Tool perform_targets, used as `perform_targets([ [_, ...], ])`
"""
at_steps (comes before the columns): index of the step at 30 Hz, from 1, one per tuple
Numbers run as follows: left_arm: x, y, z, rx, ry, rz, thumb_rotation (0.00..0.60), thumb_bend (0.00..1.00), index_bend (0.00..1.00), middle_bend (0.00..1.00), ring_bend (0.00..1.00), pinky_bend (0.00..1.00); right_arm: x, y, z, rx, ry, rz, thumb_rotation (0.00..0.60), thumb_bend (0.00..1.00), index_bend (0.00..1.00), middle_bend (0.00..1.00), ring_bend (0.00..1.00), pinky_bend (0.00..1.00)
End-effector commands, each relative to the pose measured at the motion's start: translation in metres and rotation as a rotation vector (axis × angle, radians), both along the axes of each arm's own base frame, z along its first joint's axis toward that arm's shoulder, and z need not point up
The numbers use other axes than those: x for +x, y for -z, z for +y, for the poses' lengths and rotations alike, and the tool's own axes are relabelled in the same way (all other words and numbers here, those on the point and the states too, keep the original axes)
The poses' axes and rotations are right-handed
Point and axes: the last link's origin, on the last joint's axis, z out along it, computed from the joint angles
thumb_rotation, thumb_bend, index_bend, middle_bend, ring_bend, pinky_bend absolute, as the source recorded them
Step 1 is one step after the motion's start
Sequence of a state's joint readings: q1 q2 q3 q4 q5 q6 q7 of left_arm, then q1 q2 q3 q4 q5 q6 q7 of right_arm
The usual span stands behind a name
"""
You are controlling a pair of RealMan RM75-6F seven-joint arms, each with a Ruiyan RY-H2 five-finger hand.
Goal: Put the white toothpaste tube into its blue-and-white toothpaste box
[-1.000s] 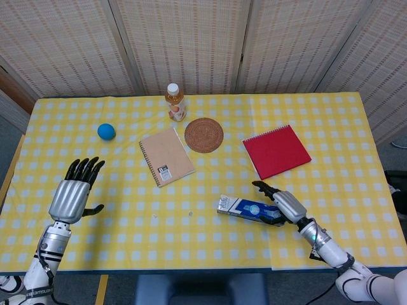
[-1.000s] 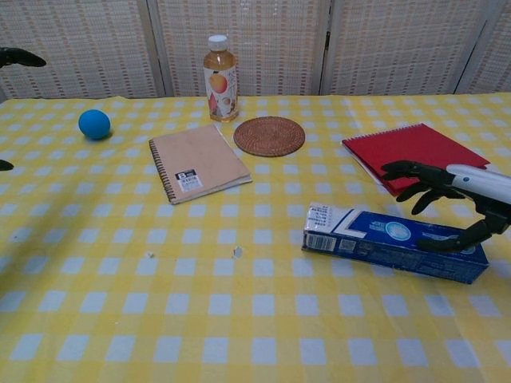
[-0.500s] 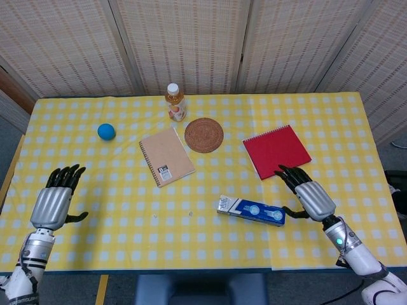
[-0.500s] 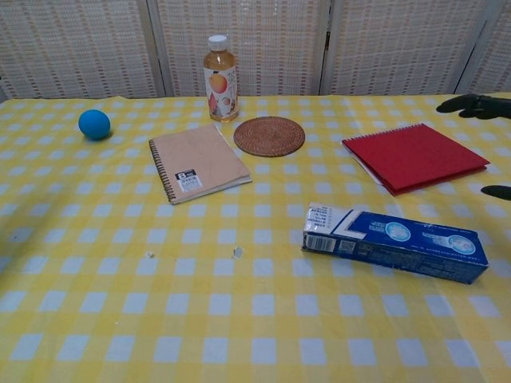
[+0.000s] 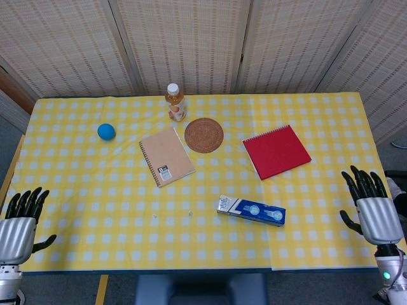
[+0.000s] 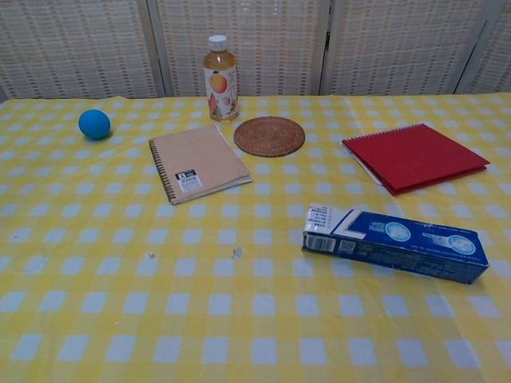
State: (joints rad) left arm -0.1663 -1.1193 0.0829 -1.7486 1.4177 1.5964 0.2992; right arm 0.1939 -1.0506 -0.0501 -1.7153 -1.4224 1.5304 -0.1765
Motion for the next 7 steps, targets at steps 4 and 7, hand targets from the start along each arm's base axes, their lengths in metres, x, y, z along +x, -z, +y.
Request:
perform_targets([
  [4,0.0038,0.0028,-0.0036,-0.003,0.027,-0.008,0.6,0.13,0.0,0.07,0.03,0.02,-0.0057,0.0081,0.0045,0.031,0.001,-0.029,0.6,0.34,0.0,0.0,0.0,0.0],
  [7,0.0062,0.0022,-0.0035,-0.003,0.034,-0.005,0.6,0.13,0.0,0.07,0.03,0.01,-0.007,0.0107,0.0031,0.043,0.006,-0.035,0.6,0.34,0.0,0.0,0.0,0.0],
])
